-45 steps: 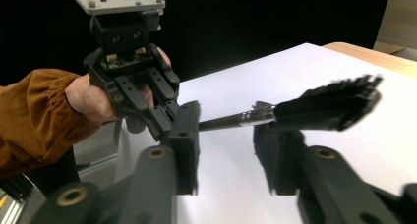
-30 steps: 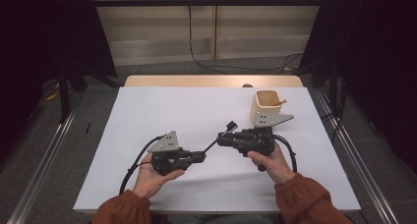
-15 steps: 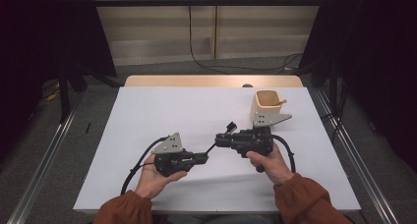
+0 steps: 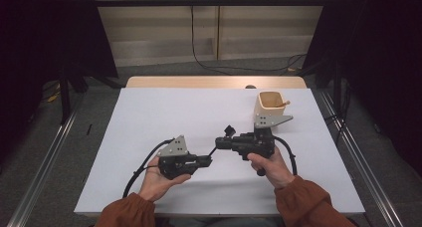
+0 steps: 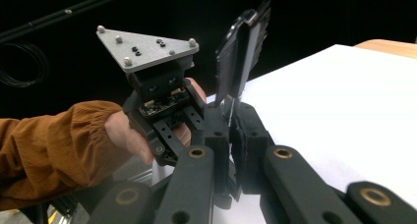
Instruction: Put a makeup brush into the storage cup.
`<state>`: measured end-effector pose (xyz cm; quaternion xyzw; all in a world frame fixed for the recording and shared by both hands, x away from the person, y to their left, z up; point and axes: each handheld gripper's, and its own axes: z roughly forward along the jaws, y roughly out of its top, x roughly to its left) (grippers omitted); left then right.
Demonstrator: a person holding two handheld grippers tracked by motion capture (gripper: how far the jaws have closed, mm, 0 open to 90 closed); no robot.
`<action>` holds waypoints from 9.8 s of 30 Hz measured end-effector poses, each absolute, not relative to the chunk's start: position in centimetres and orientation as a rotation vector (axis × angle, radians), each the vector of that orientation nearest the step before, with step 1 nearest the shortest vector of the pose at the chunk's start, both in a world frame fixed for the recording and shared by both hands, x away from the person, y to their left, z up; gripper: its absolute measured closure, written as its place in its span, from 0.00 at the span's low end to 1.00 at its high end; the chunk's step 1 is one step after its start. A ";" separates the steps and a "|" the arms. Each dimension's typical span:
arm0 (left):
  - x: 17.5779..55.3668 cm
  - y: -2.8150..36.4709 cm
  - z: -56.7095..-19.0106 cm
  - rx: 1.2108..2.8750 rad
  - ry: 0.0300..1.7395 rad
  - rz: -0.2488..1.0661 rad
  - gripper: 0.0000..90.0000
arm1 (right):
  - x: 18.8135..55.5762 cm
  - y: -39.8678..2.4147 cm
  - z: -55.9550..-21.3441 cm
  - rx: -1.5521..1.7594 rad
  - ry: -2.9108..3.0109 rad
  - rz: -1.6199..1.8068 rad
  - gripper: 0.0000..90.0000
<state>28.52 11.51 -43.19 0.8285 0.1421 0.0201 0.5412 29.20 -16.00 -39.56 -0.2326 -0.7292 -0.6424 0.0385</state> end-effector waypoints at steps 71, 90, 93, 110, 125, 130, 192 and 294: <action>26.2 19.8 -42.1 1.792 0.692 0.379 0.03 | 28.5 -22.2 -38.8 -0.942 -2.394 -1.907 0.95; 25.1 22.8 -42.6 1.754 0.737 0.414 0.03 | 28.6 -24.0 -38.6 -1.031 -2.418 -1.884 0.95; 25.2 23.3 -42.7 1.751 0.732 0.425 0.03 | 28.7 -24.4 -38.4 -1.047 -2.422 -1.885 0.95; 24.3 24.3 -43.4 1.732 0.785 0.441 0.02 | 28.9 -26.9 -35.1 -1.102 -2.489 -1.925 0.95; 24.1 24.0 -43.3 1.740 0.771 0.426 0.02 | 30.6 -28.4 -31.3 -1.121 -2.535 -1.984 0.95; 24.2 24.1 -43.3 1.739 0.768 0.426 0.02 | 31.4 -28.7 -30.4 -1.138 -2.559 -1.981 0.95; 24.2 23.9 -43.1 1.750 0.743 0.442 0.02 | 39.5 -29.7 -32.9 -1.543 -2.712 -1.694 0.95; 24.5 24.2 -43.1 1.748 0.752 0.464 0.03 | 35.8 -29.8 -37.6 -1.566 -2.661 -1.844 0.04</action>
